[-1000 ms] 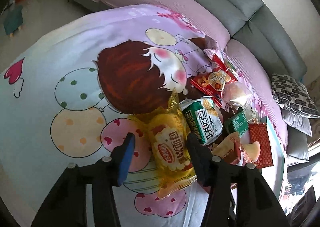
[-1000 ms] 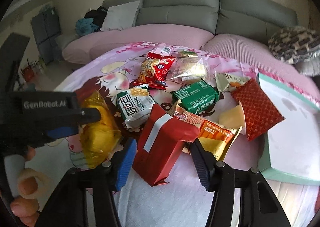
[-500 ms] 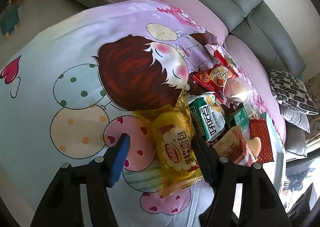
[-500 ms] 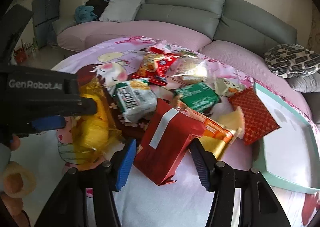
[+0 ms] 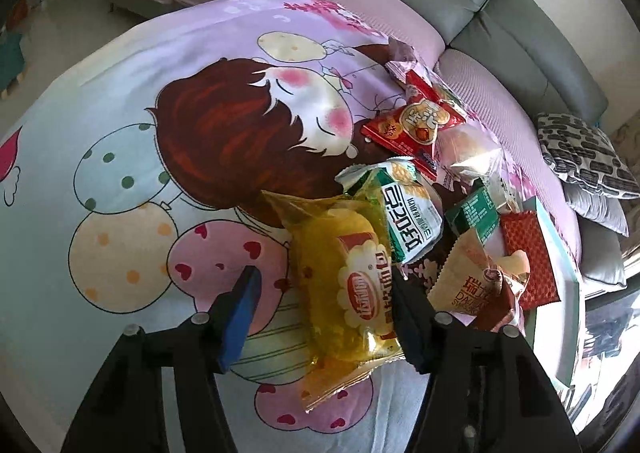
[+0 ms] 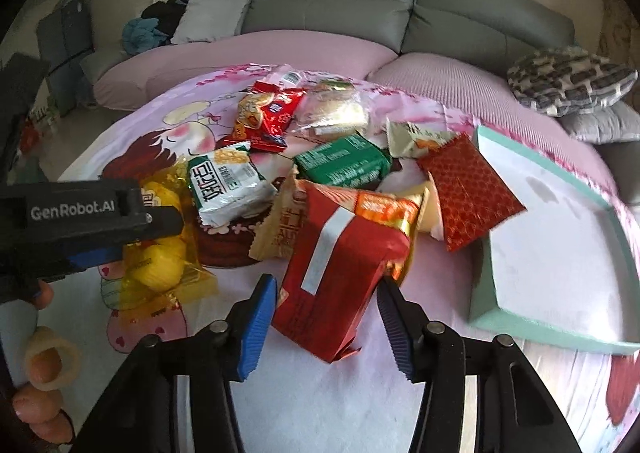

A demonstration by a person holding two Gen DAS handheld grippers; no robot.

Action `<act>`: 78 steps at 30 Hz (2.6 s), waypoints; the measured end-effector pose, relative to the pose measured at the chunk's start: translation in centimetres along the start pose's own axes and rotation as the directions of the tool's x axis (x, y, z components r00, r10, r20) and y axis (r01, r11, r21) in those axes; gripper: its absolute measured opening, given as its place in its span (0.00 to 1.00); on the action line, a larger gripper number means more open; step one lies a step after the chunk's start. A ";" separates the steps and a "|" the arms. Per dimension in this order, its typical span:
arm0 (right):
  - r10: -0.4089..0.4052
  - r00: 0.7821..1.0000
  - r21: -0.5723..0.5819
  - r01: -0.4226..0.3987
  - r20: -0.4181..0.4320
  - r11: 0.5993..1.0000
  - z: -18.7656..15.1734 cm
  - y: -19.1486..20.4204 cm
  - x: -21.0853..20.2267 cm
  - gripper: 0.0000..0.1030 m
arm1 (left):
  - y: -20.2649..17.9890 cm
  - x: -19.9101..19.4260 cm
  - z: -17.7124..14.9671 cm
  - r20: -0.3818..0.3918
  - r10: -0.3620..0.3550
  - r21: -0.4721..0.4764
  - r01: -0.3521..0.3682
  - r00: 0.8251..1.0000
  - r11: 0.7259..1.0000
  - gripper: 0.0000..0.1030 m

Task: Organize snacks
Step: 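Grasp the yellow bread bag with the left tool while the right tool grasps the red box, then carry both snacks to the white tray and open both tools to release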

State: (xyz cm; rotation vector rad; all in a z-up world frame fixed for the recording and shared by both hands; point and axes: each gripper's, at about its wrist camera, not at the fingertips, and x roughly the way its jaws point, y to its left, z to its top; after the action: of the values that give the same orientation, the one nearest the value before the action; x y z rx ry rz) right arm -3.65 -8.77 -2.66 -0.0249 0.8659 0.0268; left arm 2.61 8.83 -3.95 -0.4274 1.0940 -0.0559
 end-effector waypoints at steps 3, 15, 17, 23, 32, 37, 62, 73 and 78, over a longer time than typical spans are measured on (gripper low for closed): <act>0.015 1.000 0.033 -0.015 -0.011 0.999 -0.1 -0.9 -0.1 0.51 | -0.7 -0.1 -0.2 0.000 -0.016 0.027 0.016 1.000 1.000 0.46; 0.009 0.999 0.107 -0.005 -0.036 0.994 -0.1 -2.7 0.4 0.49 | -2.2 0.5 -1.0 -0.004 0.041 0.110 -0.040 0.999 0.993 0.46; 0.022 0.998 0.138 -0.015 -0.051 0.990 0.0 -3.0 1.0 0.49 | -2.5 0.8 -1.2 -0.016 0.045 0.120 -0.043 0.999 0.992 0.46; 0.016 0.998 0.182 -0.005 -0.059 0.983 0.0 -3.4 2.1 0.49 | -2.6 1.1 -1.2 -0.014 0.054 0.124 -0.052 0.998 0.991 0.46; 0.018 1.000 0.229 -0.012 -0.020 0.973 -0.1 -4.3 0.8 0.40 | -1.9 0.6 -0.7 0.006 0.016 0.068 -0.016 1.000 0.998 0.40; 0.017 1.000 0.248 -0.020 0.013 0.968 -0.1 -4.9 -0.1 0.40 | -1.6 -0.3 -0.4 0.048 -0.012 0.050 0.009 0.999 0.999 0.40; -0.102 0.985 0.411 0.036 0.139 0.911 6.3 -14.4 -5.8 0.40 | -8.4 -2.7 3.2 0.113 -0.067 0.091 0.057 0.991 0.994 0.40; -0.265 0.962 0.579 0.177 0.070 0.796 5.3 -25.4 -5.7 0.40 | -21.9 -2.5 2.5 0.080 -0.196 0.398 0.149 0.977 0.905 0.40; -0.314 0.949 0.638 0.243 -0.002 0.731 3.2 -30.5 -4.9 0.40 | -28.4 0.7 0.7 -0.021 -0.229 0.514 0.207 0.973 0.832 0.40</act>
State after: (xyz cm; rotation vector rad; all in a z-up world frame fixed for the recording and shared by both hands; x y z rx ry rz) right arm -3.37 -39.23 3.53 0.4823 0.7190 -0.5515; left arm 8.25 -17.13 6.00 -0.0647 0.9384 -0.5320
